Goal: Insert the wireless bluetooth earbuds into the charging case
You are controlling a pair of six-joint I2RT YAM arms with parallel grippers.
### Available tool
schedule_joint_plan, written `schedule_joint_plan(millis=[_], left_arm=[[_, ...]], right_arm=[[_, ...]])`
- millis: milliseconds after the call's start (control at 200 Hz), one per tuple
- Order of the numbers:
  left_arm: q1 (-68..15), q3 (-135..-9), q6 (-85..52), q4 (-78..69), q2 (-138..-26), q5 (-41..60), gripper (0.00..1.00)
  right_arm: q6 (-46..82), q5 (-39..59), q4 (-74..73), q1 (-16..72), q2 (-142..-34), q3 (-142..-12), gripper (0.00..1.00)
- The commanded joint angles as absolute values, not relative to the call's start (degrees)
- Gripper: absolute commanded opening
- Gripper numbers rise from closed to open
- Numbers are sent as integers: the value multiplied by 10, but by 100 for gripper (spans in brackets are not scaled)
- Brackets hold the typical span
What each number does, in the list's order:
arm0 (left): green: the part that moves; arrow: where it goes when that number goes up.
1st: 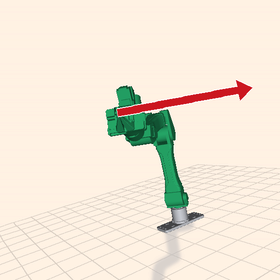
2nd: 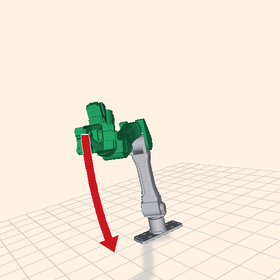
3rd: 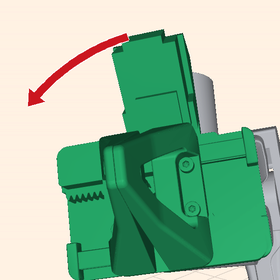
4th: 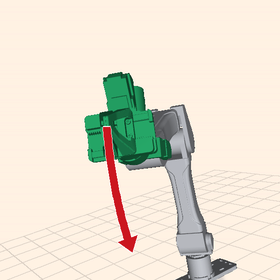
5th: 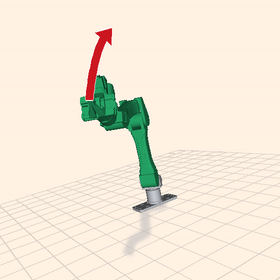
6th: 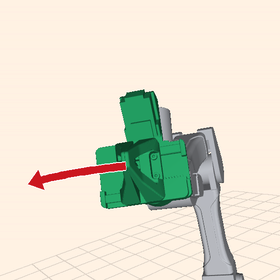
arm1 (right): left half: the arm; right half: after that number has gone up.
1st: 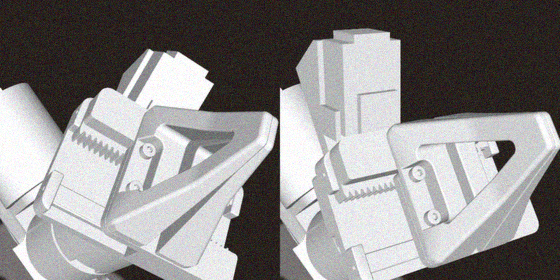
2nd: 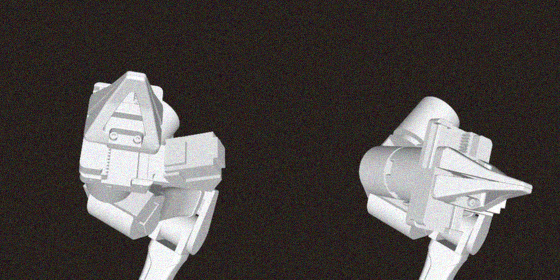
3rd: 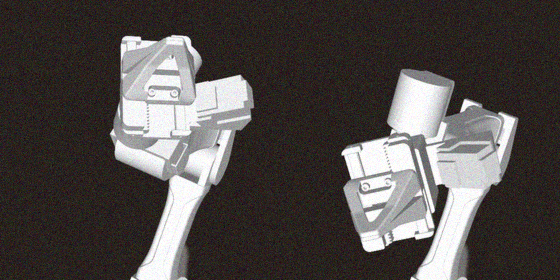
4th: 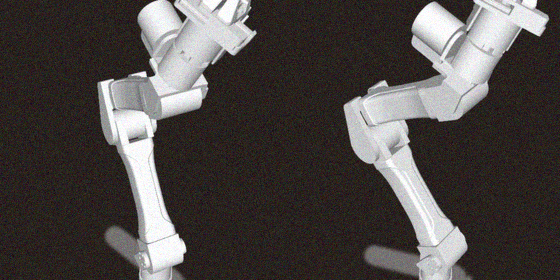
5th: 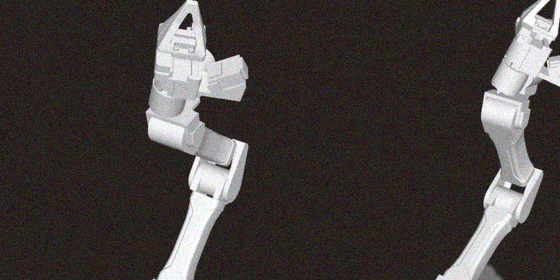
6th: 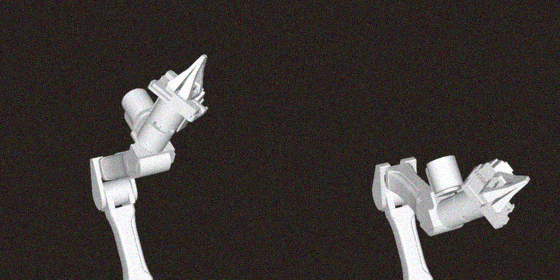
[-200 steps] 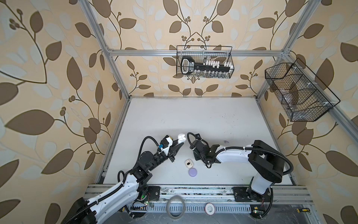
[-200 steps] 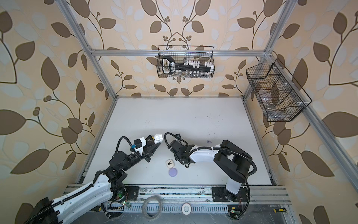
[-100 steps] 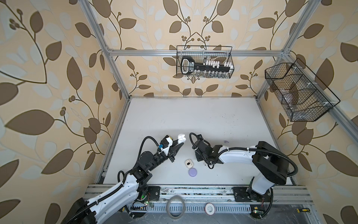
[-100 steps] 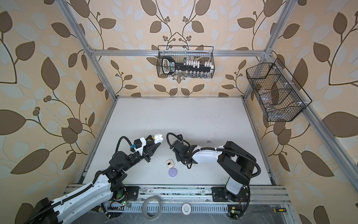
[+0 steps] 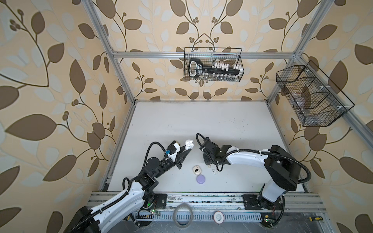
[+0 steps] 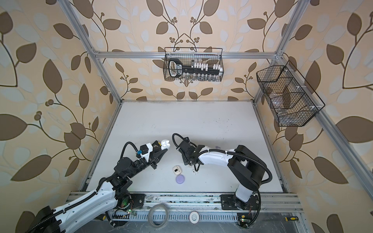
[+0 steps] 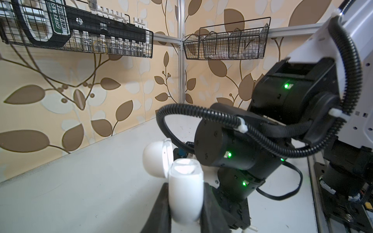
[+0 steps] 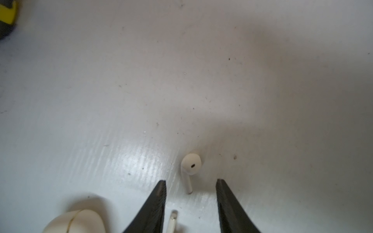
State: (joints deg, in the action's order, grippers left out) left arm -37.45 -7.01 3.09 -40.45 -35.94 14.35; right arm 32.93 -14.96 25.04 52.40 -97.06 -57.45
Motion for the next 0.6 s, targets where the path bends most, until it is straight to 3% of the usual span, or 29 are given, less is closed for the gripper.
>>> schedule_joint_plan(millis=[0, 190, 595], left_arm=[[-375, -91, 43, -417, -341, 136, 0], [-375, -87, 34, -429, -338, 146, 0], [-375, -92, 36, -432, -362, 138, 0]], right_arm=[[314, -131, 349, 520, -958, -618, 42], [239, -40, 376, 480, -1003, -677, 38], [185, -61, 372, 487, -1078, -686, 43]])
